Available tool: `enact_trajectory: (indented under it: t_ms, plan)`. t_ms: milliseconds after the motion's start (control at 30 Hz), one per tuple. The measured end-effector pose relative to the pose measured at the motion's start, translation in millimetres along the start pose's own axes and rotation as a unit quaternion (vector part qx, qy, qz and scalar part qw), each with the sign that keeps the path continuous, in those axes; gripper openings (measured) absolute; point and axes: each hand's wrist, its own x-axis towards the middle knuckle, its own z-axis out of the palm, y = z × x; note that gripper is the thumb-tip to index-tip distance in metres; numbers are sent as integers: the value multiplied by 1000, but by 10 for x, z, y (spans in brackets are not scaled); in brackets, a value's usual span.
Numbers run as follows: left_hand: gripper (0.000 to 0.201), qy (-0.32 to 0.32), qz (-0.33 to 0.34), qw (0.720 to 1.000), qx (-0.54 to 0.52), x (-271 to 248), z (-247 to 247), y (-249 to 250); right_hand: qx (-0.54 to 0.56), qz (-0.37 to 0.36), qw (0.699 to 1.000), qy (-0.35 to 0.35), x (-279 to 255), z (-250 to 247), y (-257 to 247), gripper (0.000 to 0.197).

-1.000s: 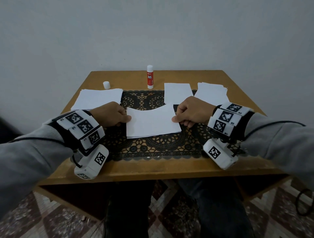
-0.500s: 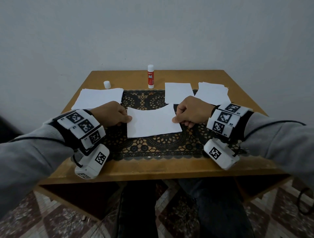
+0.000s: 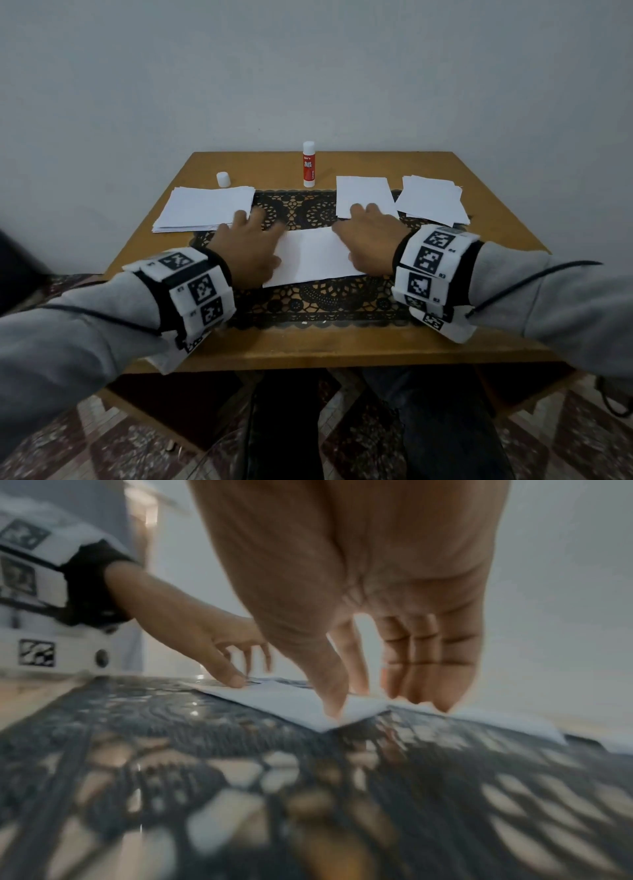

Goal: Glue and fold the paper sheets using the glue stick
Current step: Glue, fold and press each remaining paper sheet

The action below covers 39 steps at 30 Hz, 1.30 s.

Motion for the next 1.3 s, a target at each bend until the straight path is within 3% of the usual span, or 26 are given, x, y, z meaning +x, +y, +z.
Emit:
enact_trajectory:
  t_ms: [100,200,367,500,667,800,1000,1167,1300]
  plan:
    - [65,-130,25,991,30,-58,21,32,0,-93,989,-115,-44,-42,-178,52]
    - [68,-184,37,982,30,-30,28,-40,34,-126,972,-194,-60,-3,-204,75]
    - [68,-193,45,980,35,-27,39,-41,20,-39,982,-184,130,16,-144,86]
    - [68,-189,48,980,32,-52,38,-38,23,-87,974,-207,145,13,-323,81]
    - [69,-187,48,981,27,-68,28,-39,28,-24,984,-172,180,10,-162,73]
    - [69,-192,45,980,21,-70,18,-44,21,-44,980,-194,98,42,-97,74]
    - [69,-186,31,981,39,-78,-95,90,21,-13,982,-187,86,16,30,72]
    - [65,-193,118,974,32,-42,-202,419,20,-16,981,-193,99,20,47,76]
    - [71,-207,107,972,11,97,-189,314,21,-18,980,-197,105,24,74,78]
